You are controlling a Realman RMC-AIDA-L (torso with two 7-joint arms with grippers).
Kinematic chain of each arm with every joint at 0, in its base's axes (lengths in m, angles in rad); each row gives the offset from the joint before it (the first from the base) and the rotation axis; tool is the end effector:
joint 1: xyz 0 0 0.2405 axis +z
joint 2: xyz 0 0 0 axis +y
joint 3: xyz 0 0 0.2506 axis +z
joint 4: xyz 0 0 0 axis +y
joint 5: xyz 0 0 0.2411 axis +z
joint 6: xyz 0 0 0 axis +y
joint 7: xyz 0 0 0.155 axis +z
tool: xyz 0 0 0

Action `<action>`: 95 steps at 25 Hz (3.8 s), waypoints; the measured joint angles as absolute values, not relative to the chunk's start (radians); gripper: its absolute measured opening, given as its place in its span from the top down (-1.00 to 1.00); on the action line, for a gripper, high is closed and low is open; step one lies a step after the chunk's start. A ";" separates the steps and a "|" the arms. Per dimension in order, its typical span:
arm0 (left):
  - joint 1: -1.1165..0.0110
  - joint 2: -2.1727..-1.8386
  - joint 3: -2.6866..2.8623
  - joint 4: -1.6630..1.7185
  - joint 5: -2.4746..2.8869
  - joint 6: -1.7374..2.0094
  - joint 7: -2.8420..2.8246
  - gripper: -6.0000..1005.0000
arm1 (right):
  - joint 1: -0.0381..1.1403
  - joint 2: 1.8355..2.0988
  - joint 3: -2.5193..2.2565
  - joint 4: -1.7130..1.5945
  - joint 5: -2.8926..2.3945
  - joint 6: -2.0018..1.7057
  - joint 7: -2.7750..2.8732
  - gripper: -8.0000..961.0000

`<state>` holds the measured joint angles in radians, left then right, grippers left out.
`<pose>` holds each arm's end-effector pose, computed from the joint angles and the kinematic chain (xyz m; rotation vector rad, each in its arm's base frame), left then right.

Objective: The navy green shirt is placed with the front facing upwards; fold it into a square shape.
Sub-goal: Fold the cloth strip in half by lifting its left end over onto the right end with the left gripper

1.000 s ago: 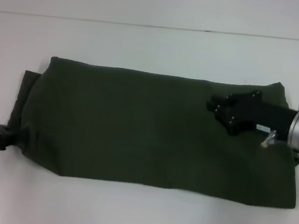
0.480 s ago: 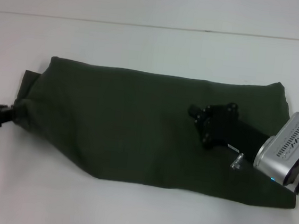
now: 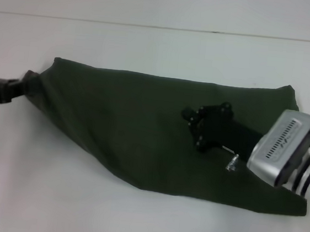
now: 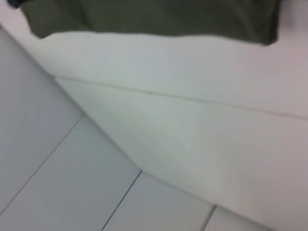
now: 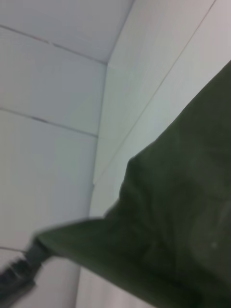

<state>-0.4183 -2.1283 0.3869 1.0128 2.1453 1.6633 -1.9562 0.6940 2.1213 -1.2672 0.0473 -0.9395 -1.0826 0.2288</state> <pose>-0.3138 0.3319 0.0815 -2.2911 -1.2829 -0.7534 0.2762 0.3546 -0.1297 -2.4186 0.0827 0.4982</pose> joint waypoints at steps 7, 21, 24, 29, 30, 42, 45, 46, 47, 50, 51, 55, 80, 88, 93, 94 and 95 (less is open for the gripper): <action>-0.440 -2.121 0.387 0.994 2.028 1.697 -1.959 0.98 | 0.767 2.122 -1.246 0.103 -0.944 -1.032 0.262 0.99; -0.492 -2.106 0.393 0.980 1.942 1.719 -2.001 0.98 | 0.868 2.121 -1.156 0.118 -1.134 -0.939 0.377 0.99; -0.507 -2.102 0.395 0.966 1.939 1.731 -2.002 0.98 | 0.894 2.122 -1.108 0.127 -1.211 -0.926 0.383 0.99; -0.525 -2.096 0.396 0.959 1.922 1.753 -2.003 0.98 | 0.953 2.121 -0.999 0.164 -1.392 -0.887 0.403 0.99; -0.528 -2.095 0.396 0.959 1.920 1.755 -2.004 0.98 | 0.961 2.121 -0.968 0.168 -1.441 -0.884 0.403 0.99; -0.558 -2.089 0.420 0.958 1.890 1.796 -2.007 0.98 | 1.017 2.122 -0.637 0.224 -1.907 -0.892 0.388 0.99; -0.559 -2.088 0.443 0.956 1.892 1.796 -2.009 0.98 | 1.023 2.121 -0.568 0.241 -1.978 -0.885 0.373 0.99; -0.559 -2.088 0.448 0.956 1.893 1.796 -2.009 0.98 | 1.021 2.122 -0.543 0.246 -1.990 -0.879 0.362 0.99; -0.559 -2.088 0.450 0.956 1.894 1.796 -2.009 0.98 | 1.016 2.122 -0.524 0.249 -1.997 -0.873 0.351 0.99; -0.555 -2.088 0.461 0.956 1.898 1.793 -2.007 0.98 | 0.969 2.112 -0.475 0.233 -1.996 -0.890 0.327 0.99; -0.555 -2.088 0.468 0.956 1.898 1.792 -2.005 0.98 | 0.943 2.107 -0.457 0.212 -1.994 -0.911 0.328 0.99; -0.559 -2.088 0.485 0.956 1.899 1.787 -2.003 0.98 | 0.807 2.099 -0.402 0.060 -1.984 -1.042 0.399 0.99; -0.715 -2.172 0.945 0.923 1.856 1.679 -2.011 0.98 | 0.316 2.003 -0.308 -0.364 -1.588 -1.303 0.749 0.99; -0.704 -2.175 1.373 0.865 1.624 1.342 -1.985 0.98 | 0.317 2.002 -0.299 -0.369 -1.589 -1.252 0.740 0.99; -0.701 -2.175 1.623 0.790 1.519 1.100 -1.911 0.98 | 0.320 2.004 -0.300 -0.370 -1.591 -1.251 0.729 0.99; -0.703 -2.175 1.648 0.776 1.514 1.076 -1.921 0.96 | 0.321 2.004 -0.300 -0.370 -1.589 -1.251 0.725 0.99; -0.702 -2.175 1.653 0.772 1.515 1.075 -1.935 0.94 | 0.322 2.003 -0.300 -0.370 -1.588 -1.251 0.723 0.99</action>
